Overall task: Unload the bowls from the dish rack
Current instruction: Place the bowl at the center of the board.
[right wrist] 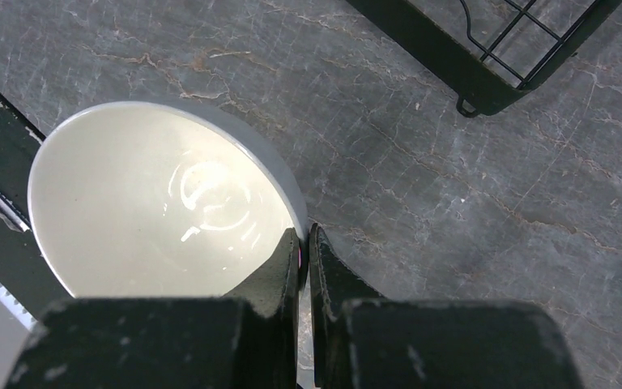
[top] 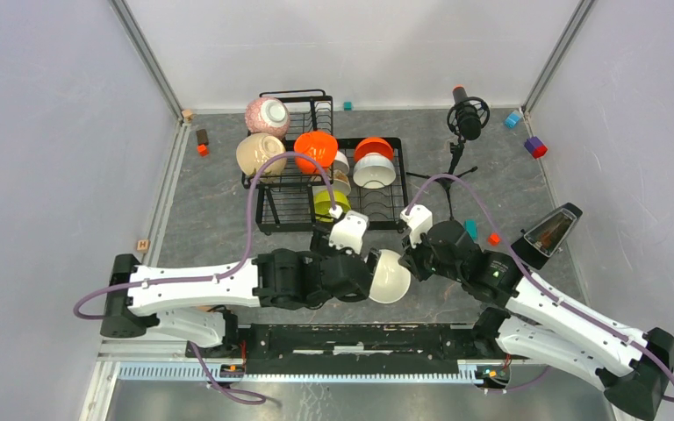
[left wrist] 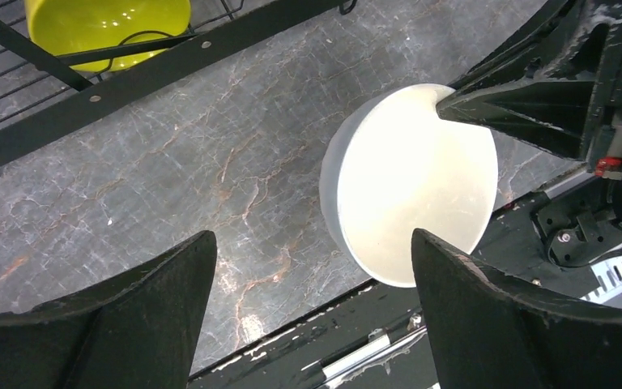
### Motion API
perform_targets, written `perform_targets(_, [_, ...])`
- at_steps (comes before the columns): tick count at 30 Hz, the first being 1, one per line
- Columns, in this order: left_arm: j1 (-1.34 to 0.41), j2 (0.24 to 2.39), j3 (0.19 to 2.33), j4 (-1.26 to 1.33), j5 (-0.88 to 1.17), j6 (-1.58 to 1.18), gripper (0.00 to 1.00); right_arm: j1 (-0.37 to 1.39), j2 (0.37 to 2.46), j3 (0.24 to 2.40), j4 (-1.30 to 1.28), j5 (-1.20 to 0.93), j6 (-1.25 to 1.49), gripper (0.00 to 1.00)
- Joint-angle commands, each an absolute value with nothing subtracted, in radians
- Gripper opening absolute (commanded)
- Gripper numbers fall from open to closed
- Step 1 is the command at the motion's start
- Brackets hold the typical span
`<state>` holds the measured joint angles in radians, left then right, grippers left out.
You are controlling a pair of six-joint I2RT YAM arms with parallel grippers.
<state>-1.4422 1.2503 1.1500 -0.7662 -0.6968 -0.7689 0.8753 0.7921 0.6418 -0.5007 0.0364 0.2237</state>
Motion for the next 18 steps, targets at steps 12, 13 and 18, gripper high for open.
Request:
perform_targets(12, [-1.445, 1.465, 1.197, -0.704, -0.75, -0.859, 0.87, 0.878, 0.783, 0.676, -0.465, 0.034, 0.248, 0.0])
perform_targets(13, [-1.445, 1.475, 1.204, -0.719, -0.757, -0.868, 0.86, 0.878, 0.784, 0.675, -0.466, 0.035, 0.248, 0.0])
perform_targets(18, [-1.444, 1.503, 1.224, -0.755, -0.781, -0.89, 0.8, 0.877, 0.788, 0.672, -0.461, 0.039, 0.249, 0.0])
